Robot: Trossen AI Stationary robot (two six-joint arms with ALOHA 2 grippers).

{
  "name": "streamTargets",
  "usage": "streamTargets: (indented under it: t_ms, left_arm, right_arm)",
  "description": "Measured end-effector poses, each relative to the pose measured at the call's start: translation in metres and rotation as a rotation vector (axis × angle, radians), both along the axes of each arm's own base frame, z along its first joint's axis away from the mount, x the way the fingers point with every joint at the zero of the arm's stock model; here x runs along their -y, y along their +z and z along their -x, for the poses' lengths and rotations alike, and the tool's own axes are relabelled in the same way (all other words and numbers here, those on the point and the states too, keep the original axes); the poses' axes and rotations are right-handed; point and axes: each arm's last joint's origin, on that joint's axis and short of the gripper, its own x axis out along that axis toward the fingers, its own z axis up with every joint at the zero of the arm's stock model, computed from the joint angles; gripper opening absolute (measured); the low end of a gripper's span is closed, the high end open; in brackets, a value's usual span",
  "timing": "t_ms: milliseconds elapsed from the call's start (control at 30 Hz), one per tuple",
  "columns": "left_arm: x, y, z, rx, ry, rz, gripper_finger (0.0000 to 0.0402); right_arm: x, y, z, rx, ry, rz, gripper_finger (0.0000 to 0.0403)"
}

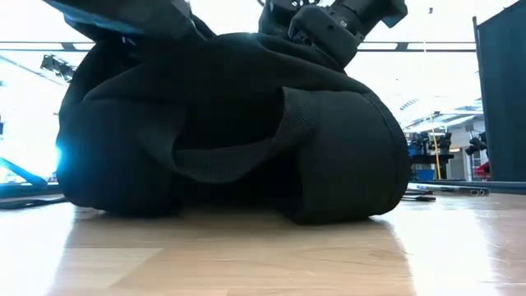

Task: Unpack backpack
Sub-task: Put the yellow zipper pouch into the backpack

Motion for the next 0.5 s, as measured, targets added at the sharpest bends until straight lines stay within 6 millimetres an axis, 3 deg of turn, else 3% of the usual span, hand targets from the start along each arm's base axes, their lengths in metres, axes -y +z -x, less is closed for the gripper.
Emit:
streamTargets:
  t_ms: [200, 500]
  left_arm:
    - [0.005, 0.032, -0.003, 0.024, -0.048, -0.010, 0.0195]
    - [-0.004, 0.100, 0.009, -0.080, 0.018, -0.236, 0.0204]
  right_arm:
    - [-0.011, 0.002, 0.001, 0.027, -0.021, 0.002, 0.0000]
    - [-0.025, 0.007, 0.000, 0.103, -0.047, 0.050, 0.0000]
